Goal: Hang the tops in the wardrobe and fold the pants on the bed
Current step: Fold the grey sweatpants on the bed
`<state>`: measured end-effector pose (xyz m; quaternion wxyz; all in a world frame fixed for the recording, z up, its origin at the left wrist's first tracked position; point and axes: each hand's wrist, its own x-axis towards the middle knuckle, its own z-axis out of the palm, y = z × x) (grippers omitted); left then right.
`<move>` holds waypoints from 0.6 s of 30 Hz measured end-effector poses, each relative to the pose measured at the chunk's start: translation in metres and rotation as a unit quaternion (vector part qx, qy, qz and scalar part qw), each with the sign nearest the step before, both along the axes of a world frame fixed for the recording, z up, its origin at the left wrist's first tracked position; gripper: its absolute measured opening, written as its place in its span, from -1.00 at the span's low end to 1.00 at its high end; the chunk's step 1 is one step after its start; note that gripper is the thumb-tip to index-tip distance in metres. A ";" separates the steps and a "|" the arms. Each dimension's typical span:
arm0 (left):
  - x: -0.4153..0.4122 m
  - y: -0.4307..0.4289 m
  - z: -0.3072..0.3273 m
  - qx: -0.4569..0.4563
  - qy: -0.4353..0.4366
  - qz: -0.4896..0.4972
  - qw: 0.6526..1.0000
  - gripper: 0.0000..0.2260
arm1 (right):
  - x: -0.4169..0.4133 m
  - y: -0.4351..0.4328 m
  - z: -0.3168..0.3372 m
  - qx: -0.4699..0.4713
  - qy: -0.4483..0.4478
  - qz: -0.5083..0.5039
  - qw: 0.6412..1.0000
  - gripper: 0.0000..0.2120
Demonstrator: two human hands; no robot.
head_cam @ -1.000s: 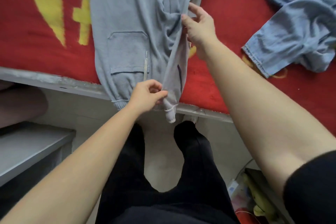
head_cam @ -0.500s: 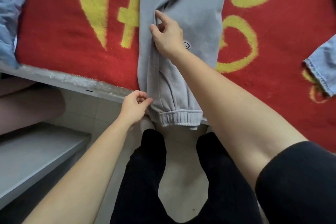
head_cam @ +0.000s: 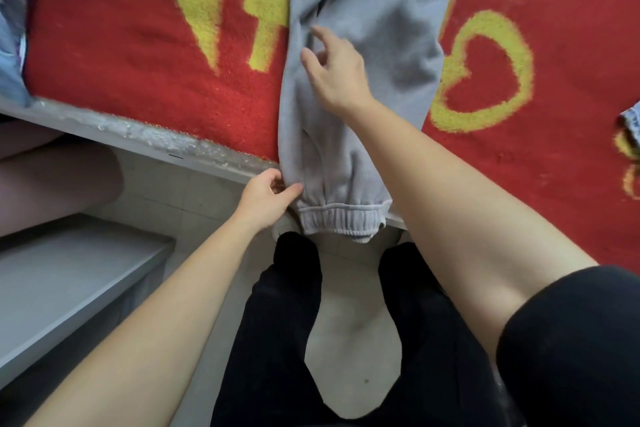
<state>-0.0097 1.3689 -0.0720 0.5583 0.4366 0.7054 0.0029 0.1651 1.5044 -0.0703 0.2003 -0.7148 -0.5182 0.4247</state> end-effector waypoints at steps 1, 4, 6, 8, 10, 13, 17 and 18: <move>0.002 0.000 0.001 -0.016 -0.017 0.021 1.000 -0.81 | 0.006 -0.015 0.003 0.058 -0.053 -0.037 0.996 -0.51; 0.008 0.001 0.008 -0.030 -0.035 0.050 0.998 -0.73 | 0.029 -0.070 0.011 0.110 -0.238 -0.178 0.949 -0.35; 0.011 0.002 0.013 -0.037 -0.020 0.023 0.999 -0.74 | 0.042 -0.106 0.015 0.003 -0.221 -0.271 0.937 -0.18; 0.014 0.000 0.018 -0.049 -0.019 0.015 0.999 -0.74 | 0.056 -0.140 0.014 -0.121 -0.092 -0.282 0.947 -0.25; 0.017 -0.003 0.025 -0.050 -0.022 0.023 0.998 -0.71 | 0.066 -0.171 0.011 -0.189 0.026 -0.241 0.952 -0.50; 0.012 -0.012 0.031 -0.034 0.009 -0.026 0.999 -0.67 | 0.073 -0.202 0.009 -0.206 0.048 -0.195 0.958 -0.60; 0.005 -0.041 0.025 -0.092 0.017 -0.057 0.994 -0.66 | 0.075 -0.233 0.004 -0.249 0.065 -0.158 0.953 -0.59; 0.005 -0.049 0.022 -0.099 0.029 -0.059 0.993 -0.67 | 0.076 -0.239 0.003 -0.258 0.069 -0.152 0.951 -0.60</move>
